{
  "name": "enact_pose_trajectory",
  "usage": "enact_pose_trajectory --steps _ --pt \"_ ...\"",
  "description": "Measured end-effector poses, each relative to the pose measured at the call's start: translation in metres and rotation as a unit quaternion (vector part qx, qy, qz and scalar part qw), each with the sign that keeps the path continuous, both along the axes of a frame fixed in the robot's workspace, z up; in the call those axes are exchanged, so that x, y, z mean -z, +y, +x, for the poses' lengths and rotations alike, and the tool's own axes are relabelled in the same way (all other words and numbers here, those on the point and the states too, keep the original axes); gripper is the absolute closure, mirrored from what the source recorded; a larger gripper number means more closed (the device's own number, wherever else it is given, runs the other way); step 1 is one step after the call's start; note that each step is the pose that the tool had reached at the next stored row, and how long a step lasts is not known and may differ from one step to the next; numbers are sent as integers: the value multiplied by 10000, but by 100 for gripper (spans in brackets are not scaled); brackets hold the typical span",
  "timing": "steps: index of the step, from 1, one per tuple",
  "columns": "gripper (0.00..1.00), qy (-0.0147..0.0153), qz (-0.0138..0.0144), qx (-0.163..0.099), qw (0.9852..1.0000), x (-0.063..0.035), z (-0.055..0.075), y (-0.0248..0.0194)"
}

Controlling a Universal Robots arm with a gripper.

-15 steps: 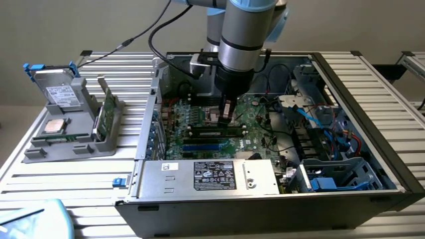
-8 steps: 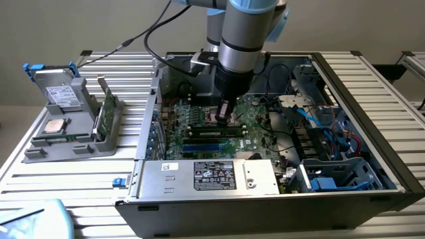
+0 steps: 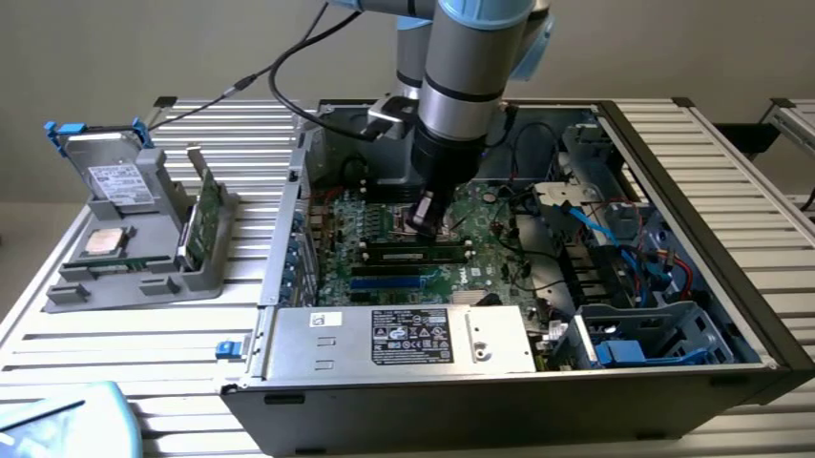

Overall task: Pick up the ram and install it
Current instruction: 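Press down the ram until it locks into place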

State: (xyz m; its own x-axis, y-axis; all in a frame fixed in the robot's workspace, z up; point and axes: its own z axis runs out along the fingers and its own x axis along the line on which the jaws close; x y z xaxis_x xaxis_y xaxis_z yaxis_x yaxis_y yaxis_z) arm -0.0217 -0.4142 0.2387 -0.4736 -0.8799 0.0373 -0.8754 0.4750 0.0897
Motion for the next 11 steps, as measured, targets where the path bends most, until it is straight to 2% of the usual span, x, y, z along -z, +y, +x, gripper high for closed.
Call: enact_pose_trajectory --steps 5,11 --pt "89 0 0 431 9991 3 0 0" --pt "89 0 1 916 9958 3 0 0"
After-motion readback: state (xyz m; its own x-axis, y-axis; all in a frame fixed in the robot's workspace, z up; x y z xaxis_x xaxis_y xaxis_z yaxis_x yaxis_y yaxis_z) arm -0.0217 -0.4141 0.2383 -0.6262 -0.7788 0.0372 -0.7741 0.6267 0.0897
